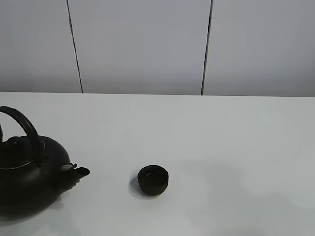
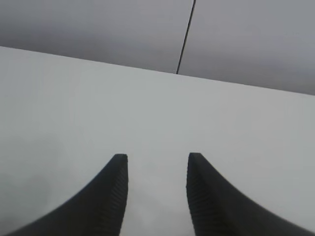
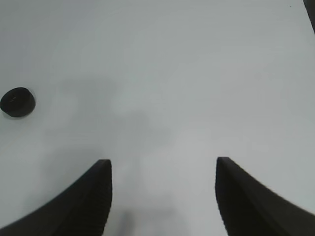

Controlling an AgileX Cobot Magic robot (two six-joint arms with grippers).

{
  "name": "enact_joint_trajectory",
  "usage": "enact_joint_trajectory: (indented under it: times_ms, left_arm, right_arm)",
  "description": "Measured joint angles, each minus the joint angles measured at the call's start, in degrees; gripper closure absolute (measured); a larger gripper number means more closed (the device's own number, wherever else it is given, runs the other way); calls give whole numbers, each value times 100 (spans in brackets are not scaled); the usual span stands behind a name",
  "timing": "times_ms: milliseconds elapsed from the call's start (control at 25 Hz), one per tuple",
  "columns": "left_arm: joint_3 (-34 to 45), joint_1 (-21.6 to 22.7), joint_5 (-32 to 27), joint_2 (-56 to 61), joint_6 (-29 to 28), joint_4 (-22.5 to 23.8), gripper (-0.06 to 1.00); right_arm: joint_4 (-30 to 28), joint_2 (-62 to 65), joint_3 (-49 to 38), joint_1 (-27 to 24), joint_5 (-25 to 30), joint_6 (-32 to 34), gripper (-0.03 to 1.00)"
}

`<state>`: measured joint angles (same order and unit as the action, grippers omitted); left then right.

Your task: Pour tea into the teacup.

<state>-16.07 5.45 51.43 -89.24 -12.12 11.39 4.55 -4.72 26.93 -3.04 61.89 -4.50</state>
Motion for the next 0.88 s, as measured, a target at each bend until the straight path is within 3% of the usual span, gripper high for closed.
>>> enact_joint_trajectory:
  times_ms: [240,520,680,880]
  left_arm:
    - [-581,0,-749,0,-635,483,65]
    - [-804,0,-1420,376,-958,574,65]
    - [-1065,-25,-2277,1047,-992,579,65]
    - [-1348,-43,-4127,2219,-1281,579,65]
  right_arm:
    - [0,0,0,0,0,0,54]
    - [0,0,0,0,0,0,54]
    - [0,0,0,0,-9,0,54]
    - [0,0,0,0,-9,0,54]
